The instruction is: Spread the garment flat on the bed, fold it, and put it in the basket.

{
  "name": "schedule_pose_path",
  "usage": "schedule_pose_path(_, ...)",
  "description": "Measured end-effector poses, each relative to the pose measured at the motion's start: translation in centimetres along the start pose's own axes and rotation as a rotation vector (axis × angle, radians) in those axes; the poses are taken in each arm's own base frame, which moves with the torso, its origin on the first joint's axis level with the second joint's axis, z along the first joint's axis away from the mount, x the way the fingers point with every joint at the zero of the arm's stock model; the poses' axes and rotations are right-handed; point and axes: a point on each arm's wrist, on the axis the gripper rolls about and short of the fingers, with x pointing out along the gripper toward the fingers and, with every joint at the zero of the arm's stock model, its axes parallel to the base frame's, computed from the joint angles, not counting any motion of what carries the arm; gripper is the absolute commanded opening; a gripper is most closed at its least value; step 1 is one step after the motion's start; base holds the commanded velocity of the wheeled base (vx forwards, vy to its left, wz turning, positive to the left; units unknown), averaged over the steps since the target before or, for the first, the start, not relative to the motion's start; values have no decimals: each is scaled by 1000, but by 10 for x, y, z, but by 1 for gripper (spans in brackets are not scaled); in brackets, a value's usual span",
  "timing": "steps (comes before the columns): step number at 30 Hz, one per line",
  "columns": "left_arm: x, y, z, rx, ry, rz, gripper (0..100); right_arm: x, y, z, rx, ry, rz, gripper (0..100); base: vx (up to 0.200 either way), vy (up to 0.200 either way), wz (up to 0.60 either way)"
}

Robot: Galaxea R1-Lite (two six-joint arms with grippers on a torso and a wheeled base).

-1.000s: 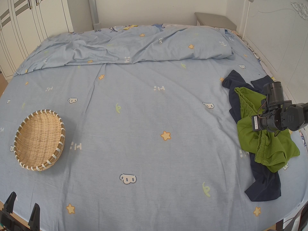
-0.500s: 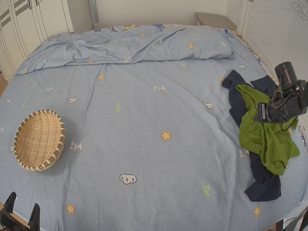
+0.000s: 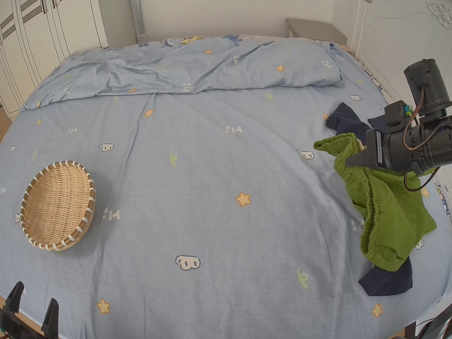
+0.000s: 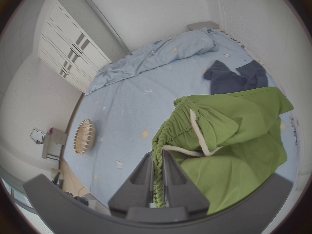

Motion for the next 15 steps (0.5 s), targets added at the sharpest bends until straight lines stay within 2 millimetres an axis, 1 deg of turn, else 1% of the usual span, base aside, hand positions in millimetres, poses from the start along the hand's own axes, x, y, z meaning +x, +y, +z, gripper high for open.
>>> schedule_pose_path(5, 0, 0, 0, 0, 0, 0, 100, 2, 30, -3, 11, -38, 106, 0, 0, 0, 0)
schedule_pose_path(10, 0, 0, 0, 0, 0, 0, 100, 8, 60, -4, -13, -67, 198, 0, 0, 0, 0)
schedule_pose_path(15, 0, 0, 0, 0, 0, 0, 100, 17, 91, 0, -41, -84, 277, 0, 0, 0, 0)
